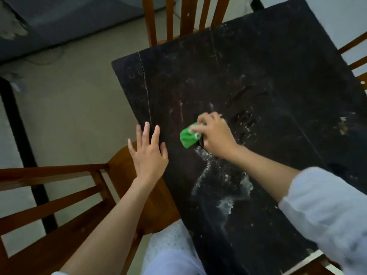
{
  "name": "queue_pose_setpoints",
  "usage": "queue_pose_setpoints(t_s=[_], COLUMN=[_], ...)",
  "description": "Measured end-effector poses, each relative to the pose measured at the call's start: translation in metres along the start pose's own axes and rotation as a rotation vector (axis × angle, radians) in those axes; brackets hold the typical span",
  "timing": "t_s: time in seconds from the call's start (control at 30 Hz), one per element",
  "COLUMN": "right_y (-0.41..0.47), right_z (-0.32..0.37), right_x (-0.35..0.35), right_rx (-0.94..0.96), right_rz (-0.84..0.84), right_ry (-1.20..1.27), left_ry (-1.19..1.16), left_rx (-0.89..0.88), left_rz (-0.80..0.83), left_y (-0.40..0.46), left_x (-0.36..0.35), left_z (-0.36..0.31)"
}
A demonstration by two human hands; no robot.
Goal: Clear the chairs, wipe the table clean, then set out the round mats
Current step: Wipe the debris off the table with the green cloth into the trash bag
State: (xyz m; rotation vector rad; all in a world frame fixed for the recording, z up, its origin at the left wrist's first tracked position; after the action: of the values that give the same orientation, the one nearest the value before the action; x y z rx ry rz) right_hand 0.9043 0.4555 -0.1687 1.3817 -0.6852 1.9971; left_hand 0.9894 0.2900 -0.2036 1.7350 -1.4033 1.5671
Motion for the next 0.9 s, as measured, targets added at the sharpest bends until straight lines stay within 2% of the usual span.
queue_pose_setpoints(t_s=[0.1,0.17,0.23,0.33,0.43,0.53,0.63,0.7,0.77,0.83,0.9], right_y=[-0.092,-0.116,-0.092,-0.018,0.033,0.031,-0.025,-0.070,-0.096,-0.078,-0.034], right_z=[0.020,0.022,0.012,-0.031,-0.074,-0.085,-0.055,-0.028,-0.016,-0.028,-0.051], right_x=[-0.008,-0.003,0.006,0.034,0.045,0.030,0.018,0.017,0.018,0.032,0.047], right_rx=[0.126,0.130,0.076,-0.141,-0.354,-0.410,-0.290,-0.194,-0.212,-0.286,-0.342], right_rz=[0.150,0.250,0.181,-0.115,-0.150,-0.059,0.017,0.201,0.350,0.257,0.097], right_ry=[0.056,0.133,0.172,0.131,0.067,0.029,-0.001,0.081,0.208,0.222,0.136], left_ry=[0.030,0.050,0.052,0.050,0.063,0.043,0.021,0.012,0.006,0.005,-0.002], left_rx=[0.040,0.050,0.023,-0.028,-0.053,-0.045,-0.056,-0.071,-0.097,-0.117,-0.136], left_rz=[-0.010,-0.028,-0.036,-0.020,-0.021,-0.027,-0.032,-0.032,-0.035,-0.037,-0.037], left_y=[0.000,-0.001,-0.005,-0.004,0.001,0.005,0.008,0.009,0.010,0.011,0.012], left_x=[0.001,0.003,0.003,0.000,-0.002,-0.003,-0.002,-0.004,-0.007,-0.010,-0.011], left_z=[-0.009,-0.019,-0.029,-0.046,-0.053,-0.054,-0.058,-0.062,-0.066,-0.071,-0.073])
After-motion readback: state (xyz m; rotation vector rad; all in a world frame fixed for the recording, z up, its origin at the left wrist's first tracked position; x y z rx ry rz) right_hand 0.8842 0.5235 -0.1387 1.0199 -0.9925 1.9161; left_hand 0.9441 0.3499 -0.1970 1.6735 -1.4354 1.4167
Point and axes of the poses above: each hand's wrist, its own y-axis towards the middle knuckle, its own x-axis out of the back of the hand, z = x × y, the point moved 5 cm from there along y, towards the middle knuckle, and after that the axes turned 8 degrees about x, right-handed, at the moved point
